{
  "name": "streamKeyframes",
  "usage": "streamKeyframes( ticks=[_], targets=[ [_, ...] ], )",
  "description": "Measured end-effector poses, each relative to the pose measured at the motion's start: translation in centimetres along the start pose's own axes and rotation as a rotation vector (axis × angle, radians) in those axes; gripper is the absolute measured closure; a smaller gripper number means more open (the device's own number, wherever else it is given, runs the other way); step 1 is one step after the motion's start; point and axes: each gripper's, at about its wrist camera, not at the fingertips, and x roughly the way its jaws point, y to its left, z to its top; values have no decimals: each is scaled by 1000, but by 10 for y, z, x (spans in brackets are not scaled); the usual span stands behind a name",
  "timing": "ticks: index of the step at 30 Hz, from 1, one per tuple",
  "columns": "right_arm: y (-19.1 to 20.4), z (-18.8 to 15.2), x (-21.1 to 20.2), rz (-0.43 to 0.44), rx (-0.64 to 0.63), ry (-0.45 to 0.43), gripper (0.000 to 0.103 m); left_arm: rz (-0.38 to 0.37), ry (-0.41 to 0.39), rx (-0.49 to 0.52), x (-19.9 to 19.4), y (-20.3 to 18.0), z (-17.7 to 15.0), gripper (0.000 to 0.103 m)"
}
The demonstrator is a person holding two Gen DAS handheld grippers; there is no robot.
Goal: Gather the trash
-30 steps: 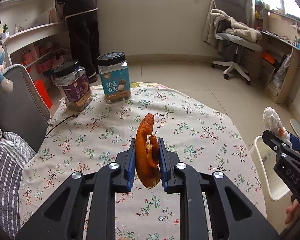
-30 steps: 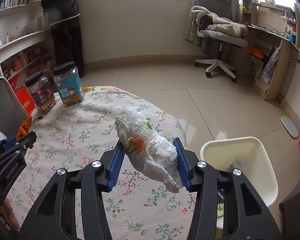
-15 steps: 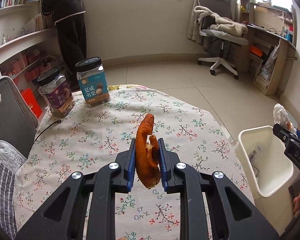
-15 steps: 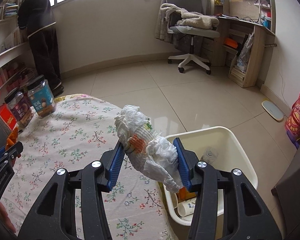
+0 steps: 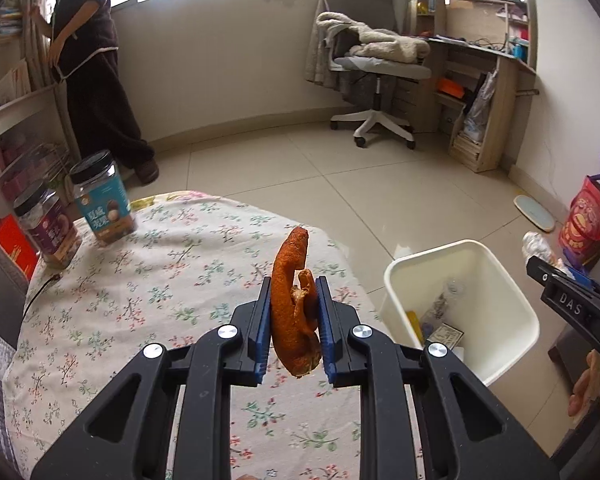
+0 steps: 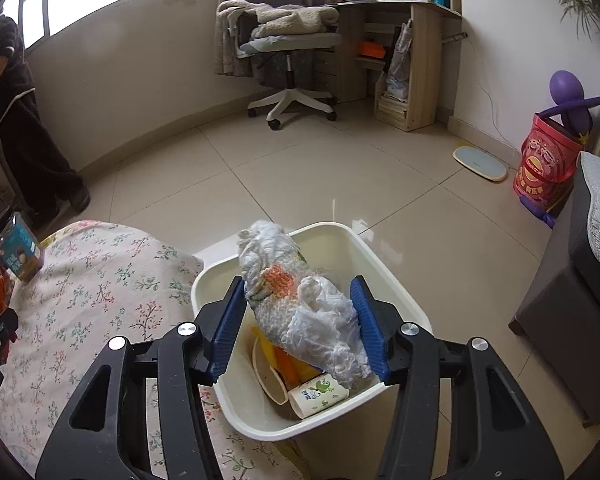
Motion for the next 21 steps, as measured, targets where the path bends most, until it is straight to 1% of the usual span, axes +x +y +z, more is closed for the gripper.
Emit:
streamKeyframes(
  ticks=[1,3,4,5,11,14,16,17,20,21],
  targets=[
    [-5,0,0,-8,10,2,50,-14,-3,11,0,-8,2,82],
    [-16,-1,0,-33,32,-2,38,-35,-4,23,1,-23,8,82],
    [-21,-1,-1,-50,44,-7,28,-49,-2,28,3,-31,11,82],
    [-26,-2,-2,-64,56,-13,23,-63,2,31,4,-38,14,82],
    [-56,-2,-8,-146,125,-28,14,-155,37,55,19,-81,28,80],
    [-65,-3,-10,-186,128,-34,12,-252,86,59,32,-103,34,79],
    [-71,-4,-12,-208,135,-44,11,-302,125,59,41,-114,36,63],
    [-73,-4,-13,-217,138,-49,10,-319,137,51,44,-116,37,53],
    [-75,-4,-16,-218,153,-62,9,-355,153,24,45,-113,35,52],
    [-73,-5,-16,-210,155,-63,9,-348,150,26,44,-110,33,50]
  ],
)
